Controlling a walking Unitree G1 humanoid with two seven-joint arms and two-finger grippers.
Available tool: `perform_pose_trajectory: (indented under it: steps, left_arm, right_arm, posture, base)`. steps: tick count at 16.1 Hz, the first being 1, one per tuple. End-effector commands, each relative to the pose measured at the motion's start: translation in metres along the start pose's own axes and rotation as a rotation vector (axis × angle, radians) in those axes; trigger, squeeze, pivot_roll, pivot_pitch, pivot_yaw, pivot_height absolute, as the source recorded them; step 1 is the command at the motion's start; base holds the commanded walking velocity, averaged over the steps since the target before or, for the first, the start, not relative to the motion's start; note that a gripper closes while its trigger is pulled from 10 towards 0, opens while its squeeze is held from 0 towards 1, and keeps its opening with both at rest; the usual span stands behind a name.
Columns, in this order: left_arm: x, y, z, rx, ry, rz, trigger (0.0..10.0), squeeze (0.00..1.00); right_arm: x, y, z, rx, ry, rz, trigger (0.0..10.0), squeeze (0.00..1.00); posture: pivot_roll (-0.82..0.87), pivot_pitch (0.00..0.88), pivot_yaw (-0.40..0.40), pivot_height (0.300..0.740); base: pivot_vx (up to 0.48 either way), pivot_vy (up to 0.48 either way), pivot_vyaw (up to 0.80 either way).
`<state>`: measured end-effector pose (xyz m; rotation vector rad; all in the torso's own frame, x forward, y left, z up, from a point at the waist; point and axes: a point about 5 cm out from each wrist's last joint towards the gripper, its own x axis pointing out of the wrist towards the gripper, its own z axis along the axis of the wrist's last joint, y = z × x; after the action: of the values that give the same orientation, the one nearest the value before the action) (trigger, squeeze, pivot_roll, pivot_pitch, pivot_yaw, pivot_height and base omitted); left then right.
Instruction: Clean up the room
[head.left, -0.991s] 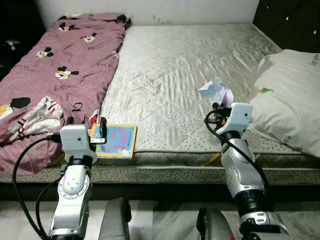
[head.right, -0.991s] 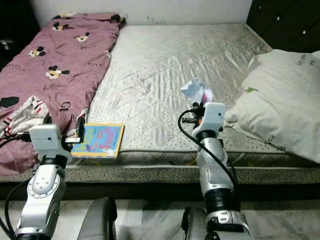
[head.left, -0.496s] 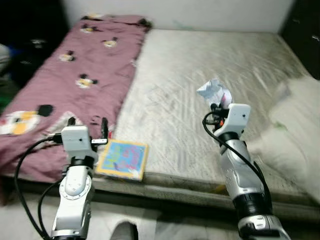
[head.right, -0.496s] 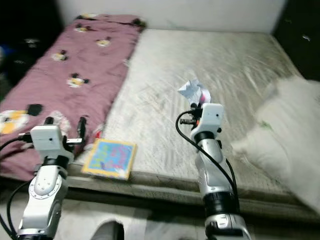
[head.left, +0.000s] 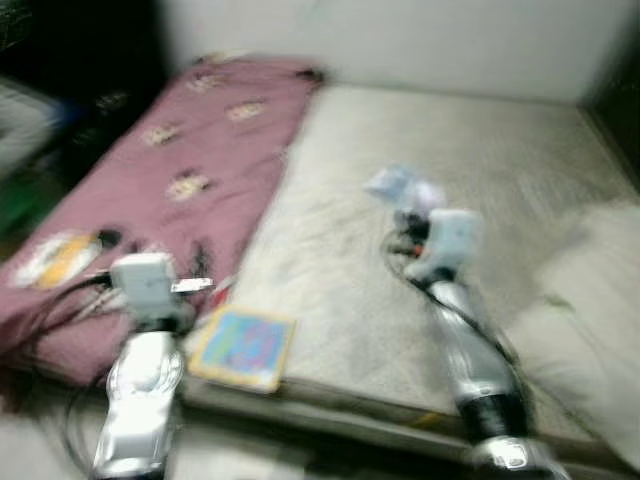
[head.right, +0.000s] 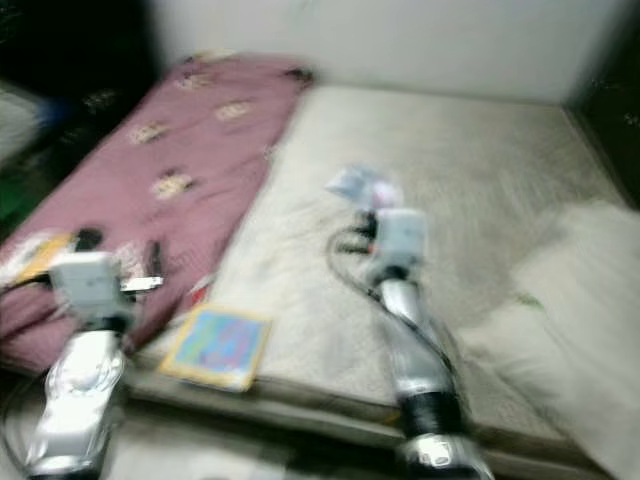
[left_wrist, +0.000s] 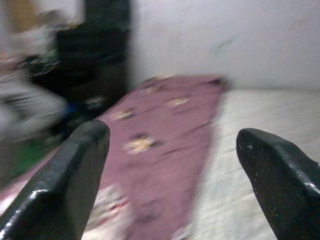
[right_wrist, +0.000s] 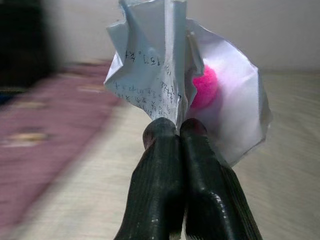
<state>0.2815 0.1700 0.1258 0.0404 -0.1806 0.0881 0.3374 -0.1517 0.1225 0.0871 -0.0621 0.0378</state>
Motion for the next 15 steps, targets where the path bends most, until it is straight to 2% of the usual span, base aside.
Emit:
perform_pose_trajectory:
  steps: [1,4,8,12,15]
  left_arm:
    - [-0.0011,0.0022,-0.0043,0.026,0.030,0.005,10.0,0.00]
    - [0.0005,0.0011,-0.0049,0.012,0.043,0.022,10.0,0.00]
    - [-0.0002,-0.0028,-0.0060,-0.004,0.055,0.003,10.0,0.00]
    - [0.0005,-0.0036,-0.0083,-0.039,0.083,0.024,10.0,0.00]
    - [0.0021,-0.0046,-0.0082,-0.088,0.094,0.020,10.0,0.00]
  right_arm:
    - [0.0023,0.0015,0.0013,-0.003,0.005,-0.012,10.0,0.00]
    - [0.0023,0.0011,0.0011,-0.007,0.007,-0.014,10.0,0.00]
    - [0.0040,-0.0063,0.0008,-0.075,0.015,-0.047,10.0,0.00]
    - [0.0039,-0.0005,-0.0030,-0.023,0.039,-0.042,10.0,0.00]
    - [0.0032,0.0028,-0.0058,-0.020,0.050,-0.031,10.0,0.00]
  posture:
    - [0.02,0.000,0.015,0.740]
    - [0.02,0.000,0.013,0.740]
    - [0.02,0.000,0.012,0.740]
    - [0.02,0.000,0.013,0.740]
    - [0.02,0.000,0.012,0.740]
  base:
    - [0.000,0.000,0.00]
    - [0.000,0.000,0.00]
    - [0.000,0.000,0.00]
    - [0.000,0.000,0.00]
    - [0.000,0.000,-0.71]
